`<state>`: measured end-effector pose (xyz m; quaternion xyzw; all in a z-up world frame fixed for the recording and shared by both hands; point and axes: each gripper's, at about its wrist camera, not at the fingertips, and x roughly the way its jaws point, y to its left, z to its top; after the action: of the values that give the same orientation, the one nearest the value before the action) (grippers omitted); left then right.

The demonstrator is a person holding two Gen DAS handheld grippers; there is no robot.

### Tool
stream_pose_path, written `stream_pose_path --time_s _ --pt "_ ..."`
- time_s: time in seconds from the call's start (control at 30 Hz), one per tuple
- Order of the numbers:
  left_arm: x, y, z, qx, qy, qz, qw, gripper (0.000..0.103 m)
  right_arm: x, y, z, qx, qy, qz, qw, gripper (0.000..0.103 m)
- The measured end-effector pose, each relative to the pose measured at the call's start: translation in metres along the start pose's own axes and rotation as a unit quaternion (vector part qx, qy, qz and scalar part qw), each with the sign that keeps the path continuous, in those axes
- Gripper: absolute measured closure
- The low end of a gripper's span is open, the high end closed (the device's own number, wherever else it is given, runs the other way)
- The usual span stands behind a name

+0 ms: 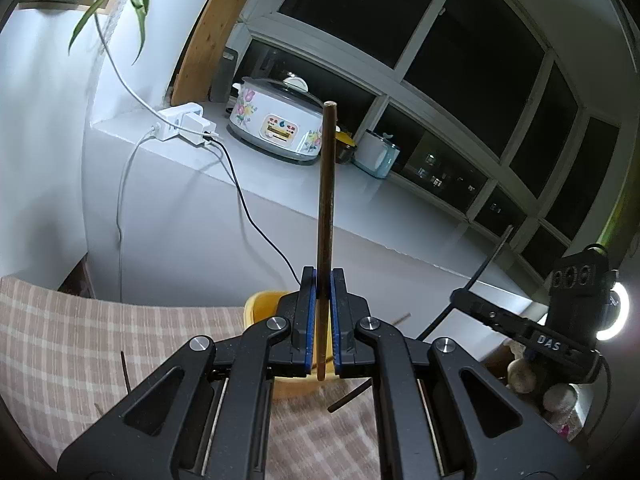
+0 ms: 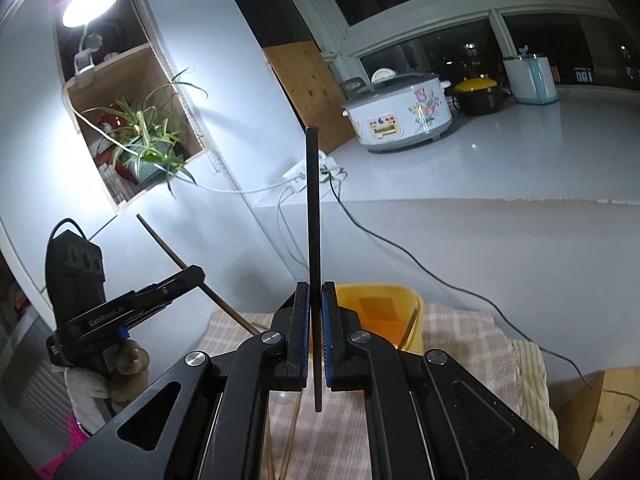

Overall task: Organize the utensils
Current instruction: 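Carry the chopstick over the yellow container with the right tool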

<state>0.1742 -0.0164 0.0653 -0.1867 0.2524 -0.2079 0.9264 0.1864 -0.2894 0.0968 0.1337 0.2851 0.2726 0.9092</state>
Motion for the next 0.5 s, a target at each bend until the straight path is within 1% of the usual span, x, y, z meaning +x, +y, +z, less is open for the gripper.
stream_pose_path --time_s 0.33,0.5 --pt "0.033 0.006 0.013 -0.001 0.01 0.026 0.9996 0.099 0.006 -0.004 0.028 -0.004 -0.027 -0.005 1.0 0.099" --pt "0.048 0.012 0.014 -0.005 0.019 0.037 0.9991 0.099 0.017 -0.006 0.035 -0.012 -0.03 -0.022 0.999 0.099"
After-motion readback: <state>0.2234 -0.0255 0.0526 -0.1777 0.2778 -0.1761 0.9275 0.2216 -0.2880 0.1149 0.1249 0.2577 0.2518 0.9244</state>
